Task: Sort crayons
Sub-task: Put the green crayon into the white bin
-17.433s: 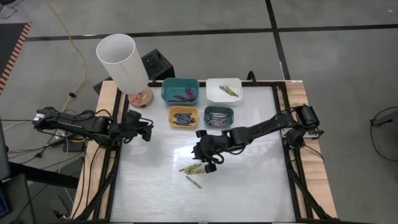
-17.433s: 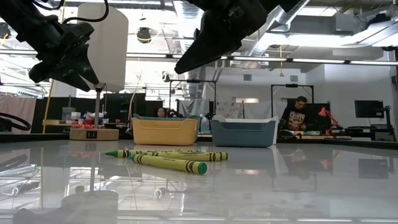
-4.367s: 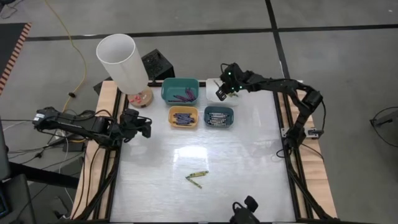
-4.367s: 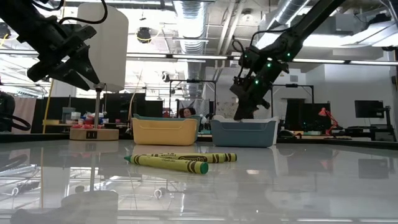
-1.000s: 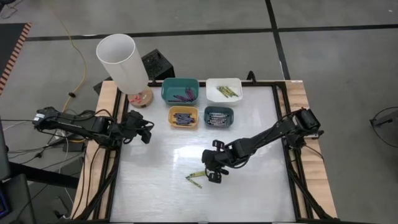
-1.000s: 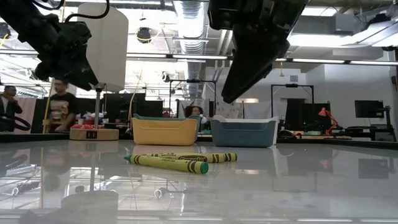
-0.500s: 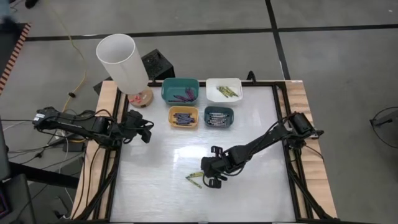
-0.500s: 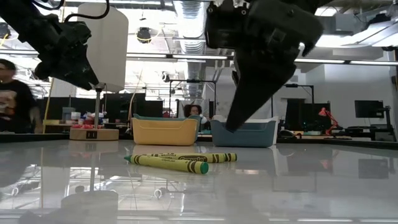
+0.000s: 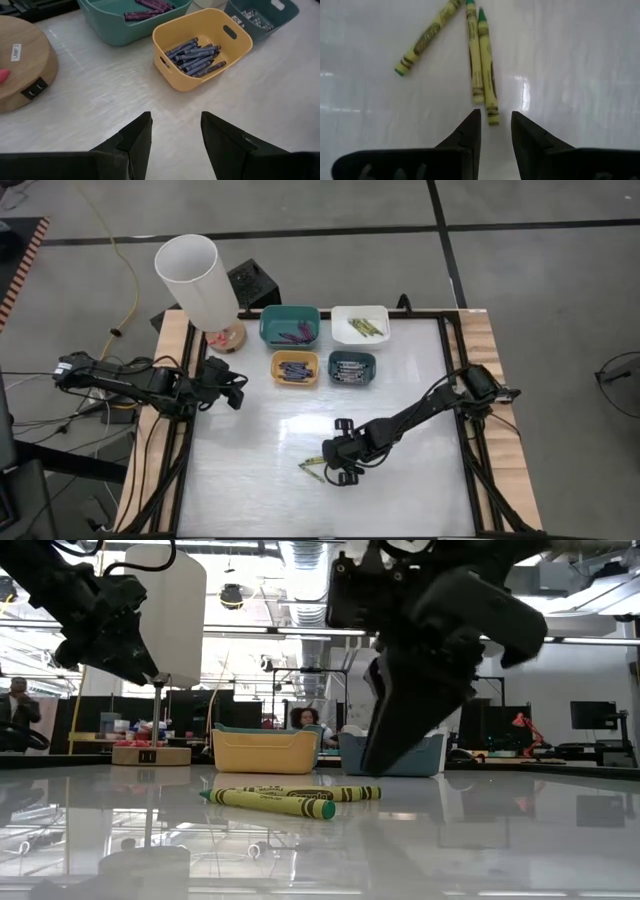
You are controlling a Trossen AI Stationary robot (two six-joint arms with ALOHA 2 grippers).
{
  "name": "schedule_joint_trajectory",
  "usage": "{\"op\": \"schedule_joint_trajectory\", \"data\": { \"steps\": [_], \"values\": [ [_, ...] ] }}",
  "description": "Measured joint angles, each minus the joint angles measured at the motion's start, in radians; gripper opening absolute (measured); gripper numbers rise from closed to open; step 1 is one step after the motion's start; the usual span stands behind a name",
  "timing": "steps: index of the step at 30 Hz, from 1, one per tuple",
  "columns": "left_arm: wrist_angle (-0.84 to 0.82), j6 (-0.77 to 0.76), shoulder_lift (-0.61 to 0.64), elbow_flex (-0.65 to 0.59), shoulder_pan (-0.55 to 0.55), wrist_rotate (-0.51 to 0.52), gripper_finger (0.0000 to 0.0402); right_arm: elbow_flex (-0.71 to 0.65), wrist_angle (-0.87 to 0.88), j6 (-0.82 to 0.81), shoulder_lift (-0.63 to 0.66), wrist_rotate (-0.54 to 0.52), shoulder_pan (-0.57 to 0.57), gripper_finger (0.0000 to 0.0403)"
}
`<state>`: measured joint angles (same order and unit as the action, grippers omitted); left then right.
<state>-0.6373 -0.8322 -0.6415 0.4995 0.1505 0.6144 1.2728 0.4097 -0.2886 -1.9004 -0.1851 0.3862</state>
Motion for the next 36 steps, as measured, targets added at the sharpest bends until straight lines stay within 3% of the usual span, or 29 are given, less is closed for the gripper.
{"op": "schedule_joint_trajectory", "data": {
  "steps": [22, 36],
  "values": [
    [0.000, -0.002, 0.000, 0.000, 0.000, 0.002, 0.0160, 0.003, -0.007, -0.018, -0.050, -0.017, -0.002, 0.0100],
    [0.000, -0.002, 0.000, 0.000, 0.000, 0.002, 0.0160, 0.003, -0.009, -0.050, -0.051, -0.026, -0.002, 0.0020]
  ]
}}
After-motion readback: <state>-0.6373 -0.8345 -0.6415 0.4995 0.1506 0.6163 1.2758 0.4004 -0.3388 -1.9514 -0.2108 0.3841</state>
